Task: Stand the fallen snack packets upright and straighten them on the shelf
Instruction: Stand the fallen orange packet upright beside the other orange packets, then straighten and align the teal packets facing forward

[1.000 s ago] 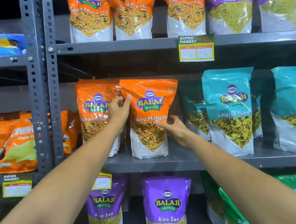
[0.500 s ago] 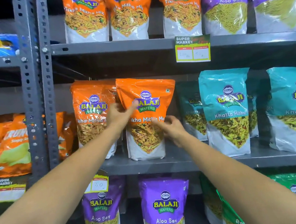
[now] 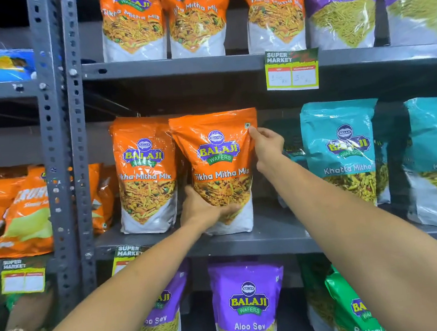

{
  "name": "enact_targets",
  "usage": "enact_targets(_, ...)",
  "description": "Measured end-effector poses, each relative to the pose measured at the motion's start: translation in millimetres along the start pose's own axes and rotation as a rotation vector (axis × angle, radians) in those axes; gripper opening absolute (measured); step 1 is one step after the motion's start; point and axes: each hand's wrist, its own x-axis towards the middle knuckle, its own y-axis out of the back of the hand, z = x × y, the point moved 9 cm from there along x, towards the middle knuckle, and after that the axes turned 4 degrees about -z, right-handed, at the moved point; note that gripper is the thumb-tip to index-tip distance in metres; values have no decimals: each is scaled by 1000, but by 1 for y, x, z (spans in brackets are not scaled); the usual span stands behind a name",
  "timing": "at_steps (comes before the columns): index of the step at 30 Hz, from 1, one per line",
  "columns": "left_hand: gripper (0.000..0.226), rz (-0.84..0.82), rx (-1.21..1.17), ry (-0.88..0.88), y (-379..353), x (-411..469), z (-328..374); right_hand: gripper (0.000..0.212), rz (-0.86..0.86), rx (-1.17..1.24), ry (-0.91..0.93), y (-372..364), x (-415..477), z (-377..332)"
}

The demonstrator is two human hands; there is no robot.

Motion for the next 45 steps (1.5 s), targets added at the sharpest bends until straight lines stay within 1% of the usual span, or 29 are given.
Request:
enact_targets(3, 132, -32, -12, -22, 0, 5, 0, 13, -135, -70, -3, 4, -3, 9)
enact_targets(4, 131, -47, -23, -27, -1, 5, -1, 23, -215, -123, -28, 5, -7, 16)
enact_targets(6, 128, -82, -26, -48, -3, 8, -4, 65, -411, -258, -121, 8, -23, 40)
enact_targets(7, 127, -111, -26, -67, -5, 8, -5, 82, -516, -327, -175, 9, -33, 57)
enact_targets(8, 127, -154, -35, -85, -7, 9, -6, 88, -615, -383, -209, 8, -43, 73)
enact_targets(9, 128, -203, -55, -95, -9, 10, -7, 81, -678, -422, -213, 8, -51, 85)
enact_targets(10, 128, -247, -79, -96, -10, 11, -8, 71, -697, -438, -192, 8, -54, 91)
enact_targets(12, 126, -268, -90, -99, -10, 14, -9, 55, -668, -406, -131, 9, -55, 92)
enact_targets(15, 120, -200, -38, -98, -8, 15, -9, 46, -620, -371, -106, 9, -52, 90)
enact_targets(18, 120, -202, -33, -107, -11, 15, -9, 45, -584, -354, -113, 13, -49, 97)
enact_targets(20, 121, -212, -12, -103, -12, 15, -10, 51, -570, -371, -112, 16, -49, 100)
enact_targets(22, 117, -180, 6, -94, -8, 14, -12, 55, -540, -448, -100, 20, -51, 101)
enact_targets(23, 112, -127, 9, -99, -3, 13, -14, 56, -503, -527, -66, 23, -53, 99)
enact_targets(25, 92, 58, 48, -127, 16, 4, -15, 51, -389, -693, 83, 34, -57, 86)
enact_targets(26, 79, 150, 82, -155, 23, -3, -13, 43, -337, -753, 180, 42, -61, 77)
enact_targets(27, 68, 210, 116, -196, 28, -10, -10, 33, -300, -813, 274, 50, -66, 69)
enact_targets(28, 61, 235, 144, -240, 27, -18, -4, 25, -276, -875, 359, 58, -72, 60)
enact_targets(29, 56, 229, 166, -279, 22, -25, 2, 20, -253, -931, 435, 69, -77, 51)
enact_targets(31, 46, 186, 187, -351, 4, -36, 19, 16, -169, -1019, 579, 99, -84, 31)
enact_targets(34, 40, 128, 168, -445, -30, -53, 51, 13, 66, -1149, 806, 151, -94, -11)
enact_targets(35, 38, 109, 151, -485, -44, -59, 64, 16, 143, -1162, 835, 169, -92, -23)
enact_targets(36, 36, 90, 137, -522, -58, -64, 77, 23, 208, -1155, 808, 190, -87, -31)
enact_targets(37, 38, 72, 127, -542, -73, -68, 89, 34, 250, -1122, 740, 211, -79, -36)
enact_targets(39, 50, 3, 113, -514, -104, -72, 107, 54, 251, -942, 563, 249, -58, -34)
enact_targets(41, 65, -114, 104, -445, -139, -73, 121, 63, 167, -632, 346, 277, -35, -18)
enact_targets(42, 72, -169, 107, -414, -154, -73, 127, 64, 91, -510, 235, 284, -25, -6)
enact_targets(43, 78, -215, 116, -386, -165, -72, 132, 64, 1, -444, 138, 285, -16, 5)
enact_targets(45, 99, -308, 124, -308, -186, -68, 138, 65, -160, -446, 18, 283, -2, 21)
